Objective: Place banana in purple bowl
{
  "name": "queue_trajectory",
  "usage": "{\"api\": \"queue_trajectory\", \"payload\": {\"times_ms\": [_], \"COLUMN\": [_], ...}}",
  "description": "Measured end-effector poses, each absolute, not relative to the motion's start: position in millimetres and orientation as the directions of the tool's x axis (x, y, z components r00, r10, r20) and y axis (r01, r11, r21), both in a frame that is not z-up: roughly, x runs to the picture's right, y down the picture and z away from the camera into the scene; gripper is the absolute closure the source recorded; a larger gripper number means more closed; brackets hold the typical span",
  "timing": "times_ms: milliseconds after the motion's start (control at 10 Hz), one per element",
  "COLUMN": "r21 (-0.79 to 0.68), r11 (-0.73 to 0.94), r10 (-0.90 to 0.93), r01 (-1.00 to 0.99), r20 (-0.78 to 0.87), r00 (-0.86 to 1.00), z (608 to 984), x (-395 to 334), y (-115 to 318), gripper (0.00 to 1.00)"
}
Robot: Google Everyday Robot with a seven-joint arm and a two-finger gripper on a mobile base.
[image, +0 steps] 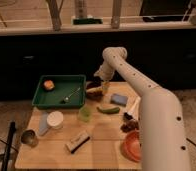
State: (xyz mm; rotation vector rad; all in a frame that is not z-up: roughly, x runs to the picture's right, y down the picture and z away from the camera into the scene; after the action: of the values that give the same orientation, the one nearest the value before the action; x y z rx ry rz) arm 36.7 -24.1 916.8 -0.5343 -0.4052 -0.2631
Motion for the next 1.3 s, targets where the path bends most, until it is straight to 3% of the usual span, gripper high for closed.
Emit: {"api": "queue_trajectory", "payload": {"times_ms": [1300], "r21": [-0.439], "r11": [0.829], "r10": [-0.137], "r01": [0.347], "r20": [0.442], "r00": [0.886], "z": [917.0], "x": [39.7], "y": [-24.9], "gripper": [0.2]}}
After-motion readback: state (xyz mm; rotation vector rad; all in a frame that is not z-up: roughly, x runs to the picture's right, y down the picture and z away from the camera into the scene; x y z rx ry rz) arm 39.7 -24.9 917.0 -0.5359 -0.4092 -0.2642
